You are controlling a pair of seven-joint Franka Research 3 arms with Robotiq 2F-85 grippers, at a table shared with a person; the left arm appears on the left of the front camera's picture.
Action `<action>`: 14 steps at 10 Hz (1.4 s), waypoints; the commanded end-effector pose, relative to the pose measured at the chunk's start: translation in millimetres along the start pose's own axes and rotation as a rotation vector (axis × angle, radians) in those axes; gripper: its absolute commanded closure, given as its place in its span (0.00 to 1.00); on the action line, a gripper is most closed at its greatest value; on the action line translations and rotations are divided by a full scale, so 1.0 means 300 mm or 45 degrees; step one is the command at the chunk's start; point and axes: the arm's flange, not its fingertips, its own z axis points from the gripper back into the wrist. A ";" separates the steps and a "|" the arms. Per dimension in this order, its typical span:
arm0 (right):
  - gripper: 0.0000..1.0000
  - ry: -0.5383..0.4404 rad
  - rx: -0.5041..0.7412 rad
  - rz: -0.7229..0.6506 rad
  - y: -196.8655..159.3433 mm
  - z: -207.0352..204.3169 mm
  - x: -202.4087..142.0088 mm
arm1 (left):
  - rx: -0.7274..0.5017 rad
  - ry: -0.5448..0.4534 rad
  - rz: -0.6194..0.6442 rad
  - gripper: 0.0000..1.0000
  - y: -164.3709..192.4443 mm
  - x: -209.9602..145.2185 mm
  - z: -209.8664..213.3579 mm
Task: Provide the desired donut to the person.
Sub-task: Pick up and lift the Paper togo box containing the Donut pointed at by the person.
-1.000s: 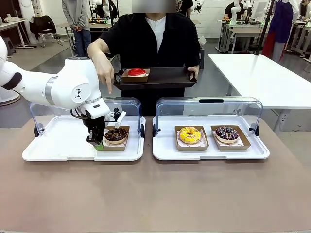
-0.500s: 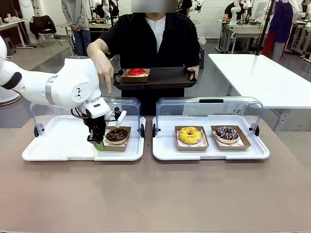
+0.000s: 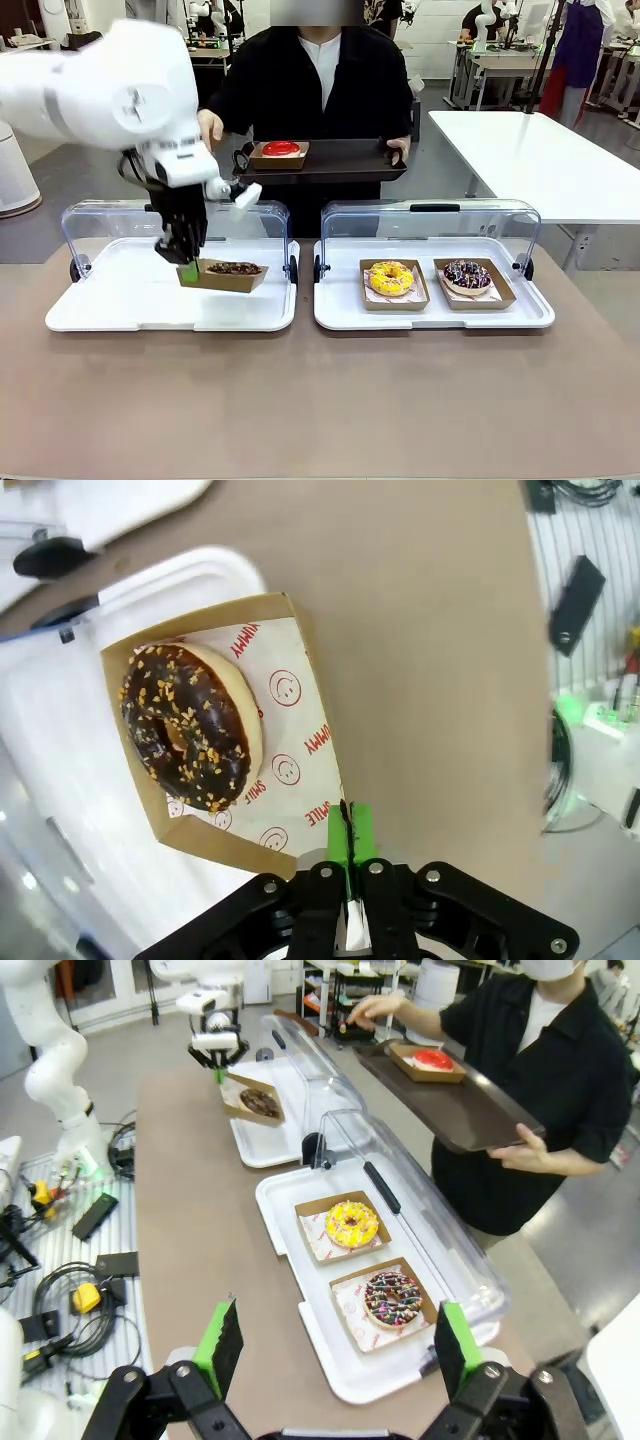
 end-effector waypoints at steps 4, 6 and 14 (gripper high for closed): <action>0.00 -0.020 0.003 0.008 0.000 -0.004 -0.001 | 0.084 0.074 0.080 1.00 -0.159 0.087 0.401; 0.00 -0.020 0.003 0.008 0.000 -0.004 -0.001 | 0.152 0.065 0.127 1.00 -0.128 0.091 0.525; 0.00 -0.020 0.003 0.008 0.000 -0.004 -0.001 | 0.238 0.012 0.156 1.00 0.023 0.023 0.646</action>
